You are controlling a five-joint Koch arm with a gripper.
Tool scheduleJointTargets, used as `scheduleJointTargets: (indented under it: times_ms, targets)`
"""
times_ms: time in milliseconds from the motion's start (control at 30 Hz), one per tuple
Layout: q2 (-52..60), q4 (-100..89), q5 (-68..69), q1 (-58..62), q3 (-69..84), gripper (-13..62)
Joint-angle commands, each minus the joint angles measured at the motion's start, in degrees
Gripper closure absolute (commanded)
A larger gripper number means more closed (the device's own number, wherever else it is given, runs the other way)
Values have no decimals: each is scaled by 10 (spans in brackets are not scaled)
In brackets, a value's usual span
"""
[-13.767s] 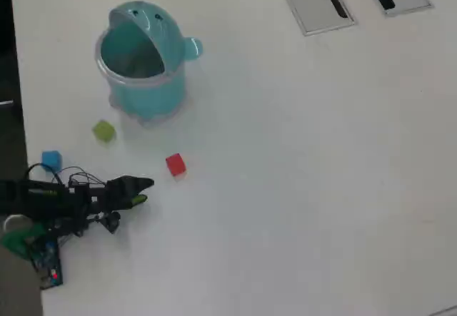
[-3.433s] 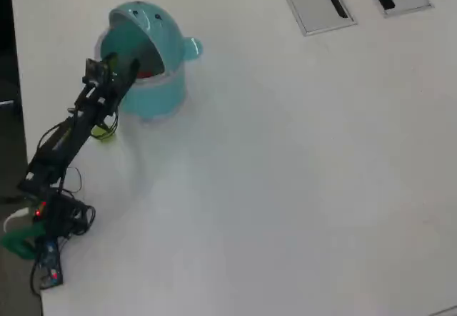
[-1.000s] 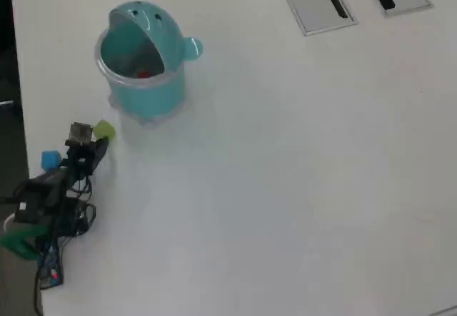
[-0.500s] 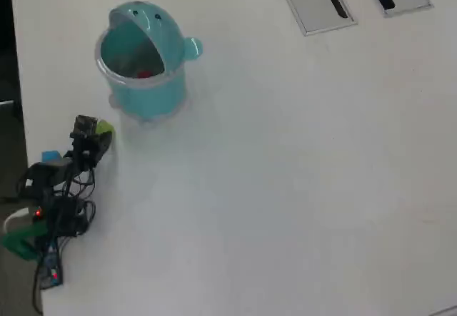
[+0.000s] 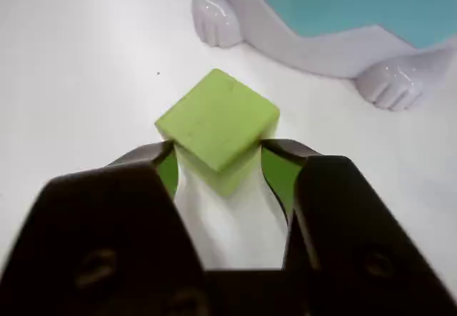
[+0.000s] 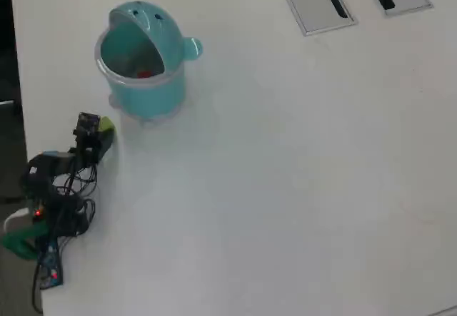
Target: Grasp RGB lego blocks and put them in the bin one by one.
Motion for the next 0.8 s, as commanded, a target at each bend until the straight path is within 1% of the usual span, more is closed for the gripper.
scheduleJointTargets:
  times_ms: [0, 133, 233, 267, 333, 567, 700, 767]
  targets:
    - [2, -67, 6, -4, -29, 376]
    - [18, -82, 25, -5, -3, 449]
    - [33, -79, 33, -5, 15, 471]
    - [37, -82, 46, -7, 21, 492]
    - [61, -76, 87, -18, 27, 599]
    - [89, -66, 93, -30, 25, 592]
    - [99, -49, 84, -21, 21, 469]
    - [105, -36, 64, -17, 22, 425]
